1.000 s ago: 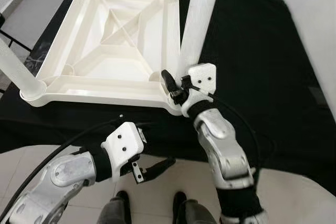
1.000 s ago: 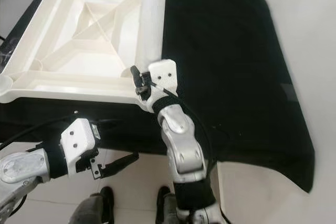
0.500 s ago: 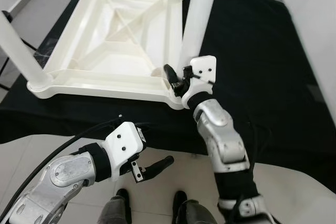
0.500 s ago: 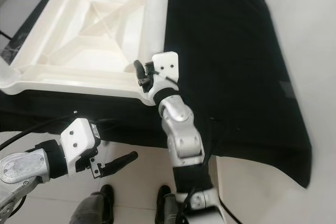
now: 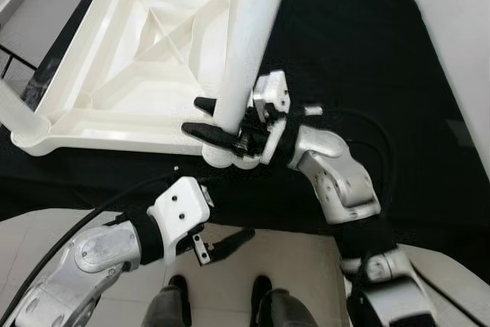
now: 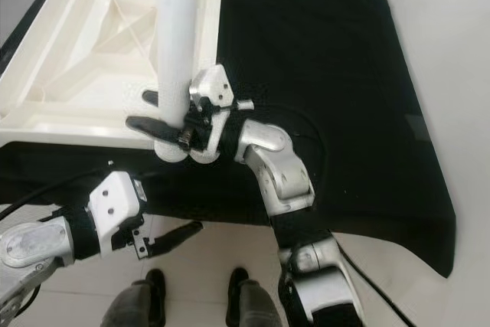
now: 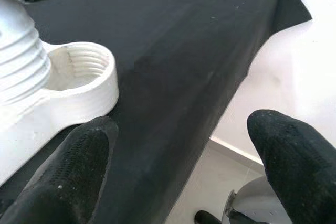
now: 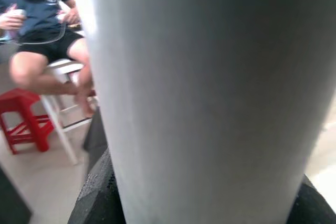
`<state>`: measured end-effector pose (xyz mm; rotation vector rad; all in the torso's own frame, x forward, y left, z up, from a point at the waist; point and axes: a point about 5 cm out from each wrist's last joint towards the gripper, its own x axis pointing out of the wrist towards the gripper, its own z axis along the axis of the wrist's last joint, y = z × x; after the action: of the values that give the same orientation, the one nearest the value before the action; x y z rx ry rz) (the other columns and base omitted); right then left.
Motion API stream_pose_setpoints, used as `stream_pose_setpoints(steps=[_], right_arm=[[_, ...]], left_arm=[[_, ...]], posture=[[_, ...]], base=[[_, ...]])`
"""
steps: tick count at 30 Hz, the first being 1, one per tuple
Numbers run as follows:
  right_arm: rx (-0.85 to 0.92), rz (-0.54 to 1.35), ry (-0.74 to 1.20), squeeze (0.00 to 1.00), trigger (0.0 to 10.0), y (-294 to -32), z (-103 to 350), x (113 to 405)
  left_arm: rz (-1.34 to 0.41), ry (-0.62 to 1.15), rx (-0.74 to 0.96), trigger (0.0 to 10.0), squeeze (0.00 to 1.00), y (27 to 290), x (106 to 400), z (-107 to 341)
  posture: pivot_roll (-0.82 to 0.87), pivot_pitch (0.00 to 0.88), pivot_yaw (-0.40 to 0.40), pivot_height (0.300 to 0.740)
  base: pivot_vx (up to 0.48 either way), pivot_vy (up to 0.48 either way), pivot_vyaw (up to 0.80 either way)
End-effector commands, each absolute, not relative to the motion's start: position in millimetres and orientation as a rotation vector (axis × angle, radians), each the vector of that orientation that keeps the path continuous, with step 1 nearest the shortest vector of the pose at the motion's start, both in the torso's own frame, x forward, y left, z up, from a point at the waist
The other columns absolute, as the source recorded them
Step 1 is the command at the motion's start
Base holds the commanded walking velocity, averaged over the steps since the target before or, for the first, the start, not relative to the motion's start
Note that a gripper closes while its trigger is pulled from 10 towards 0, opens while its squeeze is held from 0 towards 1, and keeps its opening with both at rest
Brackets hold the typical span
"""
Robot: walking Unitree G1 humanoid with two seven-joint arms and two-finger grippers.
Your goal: Building children table
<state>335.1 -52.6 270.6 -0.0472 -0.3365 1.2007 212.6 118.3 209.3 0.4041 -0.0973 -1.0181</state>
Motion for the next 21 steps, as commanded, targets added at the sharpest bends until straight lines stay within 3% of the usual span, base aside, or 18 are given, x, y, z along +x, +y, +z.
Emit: stream_pose_setpoints(steps=[1,3,5,7,14,15,17,18,21], right_arm=[[-0.034,1.142,-0.370,0.00,0.0,-51.8,271.7,339.2],[-0.034,1.142,-0.370,0.00,0.0,-51.8,271.7,339.2],[0.010,0.979,-0.373,0.00,0.0,-54.1,269.1,351.7],[0.017,0.984,-0.369,0.00,0.0,-57.5,267.7,352.6],[0.017,1.245,-0.390,0.00,0.0,-80.8,279.0,343.4],[-0.025,1.287,-0.388,0.00,8.4,-84.4,281.3,344.4],[-0.053,1.311,-0.386,0.00,8.4,-86.4,282.7,345.1],[-0.084,1.346,-0.380,0.00,10.0,-87.7,283.8,344.9],[-0.120,1.408,-0.371,0.00,10.0,-87.1,285.7,343.6]], left_arm=[[-1.037,-0.094,0.392,10.0,0.00,115.5,208.3,206.5],[-1.037,-0.094,0.392,10.0,0.00,115.5,208.3,206.5],[-1.035,-0.089,0.391,10.0,0.00,115.6,206.6,205.8],[-1.037,-0.087,0.389,10.0,0.00,115.3,205.8,205.6],[-1.048,-0.070,0.392,10.0,0.00,117.8,202.2,205.1],[-1.056,-0.066,0.395,10.0,0.00,117.9,201.2,205.2],[-1.061,-0.063,0.396,10.0,0.00,117.9,200.5,205.3],[-1.069,-0.061,0.397,10.0,0.00,117.2,199.3,205.5],[-1.089,-0.052,0.399,10.0,0.00,116.2,197.1,205.2]], posture=[[0.12,0.346,-0.076,0.740],[0.12,0.346,-0.076,0.740],[0.12,0.356,-0.072,0.740],[0.13,0.360,-0.071,0.740],[0.12,0.382,-0.072,0.740],[0.12,0.389,-0.074,0.740],[0.12,0.389,-0.074,0.740],[0.12,0.398,-0.082,0.740],[0.11,0.406,-0.087,0.740]], base=[[0.000,0.000,0.00],[0.000,0.000,0.00],[0.000,0.000,0.00],[0.000,0.000,0.00],[0.000,0.000,0.00],[0.000,0.000,0.00],[0.000,0.000,0.00],[0.000,0.000,0.00],[0.000,0.000,0.00]])
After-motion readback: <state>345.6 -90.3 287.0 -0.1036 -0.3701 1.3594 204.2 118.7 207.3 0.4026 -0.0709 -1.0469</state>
